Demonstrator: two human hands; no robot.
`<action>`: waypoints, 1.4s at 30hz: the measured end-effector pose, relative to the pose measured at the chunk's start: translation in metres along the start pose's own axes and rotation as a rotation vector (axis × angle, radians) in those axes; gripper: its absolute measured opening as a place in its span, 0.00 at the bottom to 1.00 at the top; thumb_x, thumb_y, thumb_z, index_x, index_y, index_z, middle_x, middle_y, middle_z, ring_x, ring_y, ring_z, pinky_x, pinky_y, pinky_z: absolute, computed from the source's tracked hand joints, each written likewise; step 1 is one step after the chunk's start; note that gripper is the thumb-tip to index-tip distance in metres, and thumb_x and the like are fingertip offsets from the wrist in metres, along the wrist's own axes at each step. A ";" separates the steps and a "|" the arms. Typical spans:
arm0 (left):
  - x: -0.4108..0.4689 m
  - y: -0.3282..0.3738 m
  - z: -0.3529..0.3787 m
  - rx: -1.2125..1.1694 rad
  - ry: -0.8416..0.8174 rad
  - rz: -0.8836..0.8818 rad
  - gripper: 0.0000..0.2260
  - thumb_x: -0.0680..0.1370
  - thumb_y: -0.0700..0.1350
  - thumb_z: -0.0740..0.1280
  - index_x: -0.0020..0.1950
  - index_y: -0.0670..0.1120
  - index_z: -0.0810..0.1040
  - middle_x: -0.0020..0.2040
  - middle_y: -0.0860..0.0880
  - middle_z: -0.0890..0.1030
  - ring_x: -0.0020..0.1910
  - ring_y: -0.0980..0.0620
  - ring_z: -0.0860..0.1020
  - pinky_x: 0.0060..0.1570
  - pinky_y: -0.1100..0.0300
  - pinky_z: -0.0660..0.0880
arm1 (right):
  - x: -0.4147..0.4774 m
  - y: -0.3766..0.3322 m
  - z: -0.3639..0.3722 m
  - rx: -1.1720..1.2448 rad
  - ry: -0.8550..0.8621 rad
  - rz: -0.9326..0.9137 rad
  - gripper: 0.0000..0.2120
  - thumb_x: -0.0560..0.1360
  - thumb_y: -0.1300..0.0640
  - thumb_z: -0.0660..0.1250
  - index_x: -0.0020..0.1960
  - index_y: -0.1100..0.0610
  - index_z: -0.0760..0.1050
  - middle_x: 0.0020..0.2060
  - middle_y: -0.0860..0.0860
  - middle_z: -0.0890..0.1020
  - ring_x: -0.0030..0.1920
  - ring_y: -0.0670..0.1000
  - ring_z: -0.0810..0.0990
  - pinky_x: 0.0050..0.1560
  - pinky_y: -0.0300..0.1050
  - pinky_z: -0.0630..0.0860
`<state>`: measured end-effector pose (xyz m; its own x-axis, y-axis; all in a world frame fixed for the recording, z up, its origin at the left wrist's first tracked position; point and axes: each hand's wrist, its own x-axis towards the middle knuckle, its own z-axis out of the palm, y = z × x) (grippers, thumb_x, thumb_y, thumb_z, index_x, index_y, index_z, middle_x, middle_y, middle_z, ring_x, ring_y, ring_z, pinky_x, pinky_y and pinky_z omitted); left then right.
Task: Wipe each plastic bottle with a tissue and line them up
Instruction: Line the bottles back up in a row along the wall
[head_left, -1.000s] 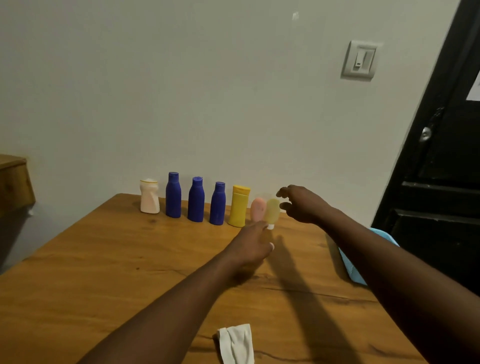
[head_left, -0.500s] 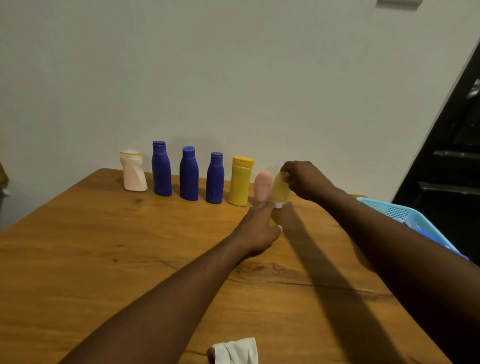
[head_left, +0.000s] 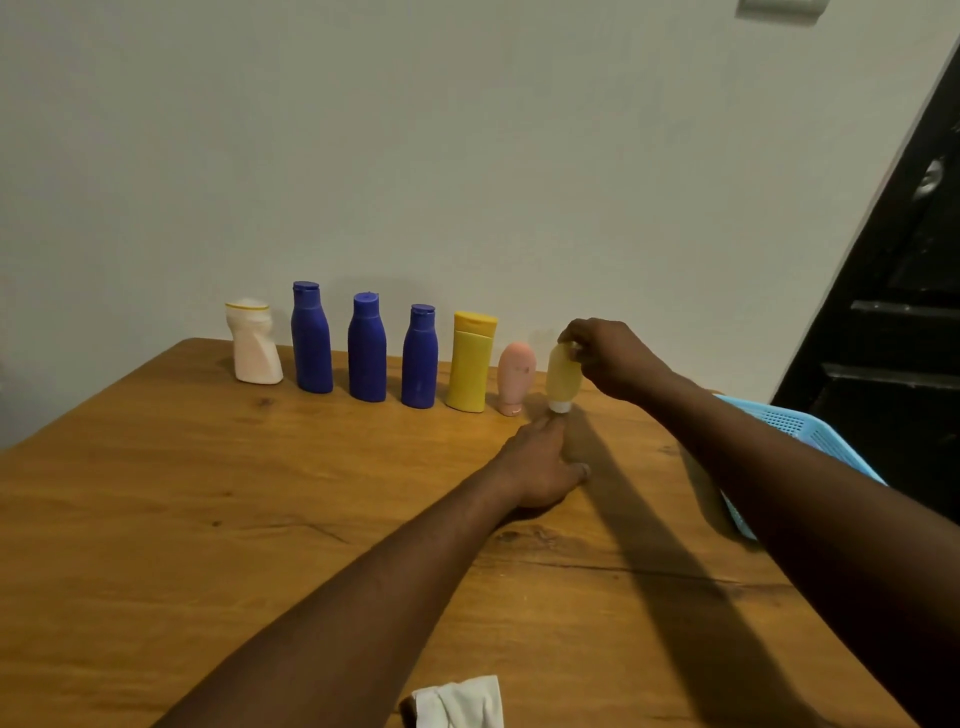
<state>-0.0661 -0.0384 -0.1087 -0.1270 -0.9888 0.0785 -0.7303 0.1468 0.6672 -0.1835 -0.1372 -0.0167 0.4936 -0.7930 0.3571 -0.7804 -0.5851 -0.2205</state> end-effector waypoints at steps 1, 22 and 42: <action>0.002 -0.001 0.001 0.004 0.002 0.002 0.33 0.80 0.52 0.71 0.82 0.48 0.61 0.79 0.47 0.68 0.76 0.45 0.68 0.73 0.46 0.70 | 0.001 0.001 0.001 0.002 -0.002 -0.001 0.14 0.80 0.67 0.63 0.64 0.59 0.77 0.60 0.57 0.80 0.57 0.57 0.79 0.52 0.44 0.76; -0.004 -0.004 0.010 0.179 0.089 0.055 0.28 0.82 0.57 0.66 0.78 0.44 0.66 0.75 0.44 0.71 0.73 0.45 0.70 0.71 0.46 0.70 | 0.002 0.008 0.013 0.064 -0.011 0.033 0.15 0.81 0.66 0.61 0.66 0.58 0.75 0.61 0.57 0.79 0.57 0.57 0.78 0.50 0.43 0.71; -0.117 0.010 -0.052 -0.317 0.059 -0.092 0.30 0.84 0.50 0.67 0.83 0.53 0.59 0.81 0.47 0.65 0.77 0.47 0.67 0.62 0.58 0.72 | -0.101 -0.059 -0.031 0.063 -0.028 -0.009 0.18 0.81 0.59 0.63 0.71 0.53 0.70 0.69 0.54 0.72 0.66 0.54 0.73 0.61 0.47 0.74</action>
<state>-0.0236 0.0774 -0.0724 -0.0241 -0.9988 0.0436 -0.4905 0.0498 0.8700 -0.1995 -0.0170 -0.0115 0.5122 -0.7915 0.3336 -0.7503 -0.6013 -0.2748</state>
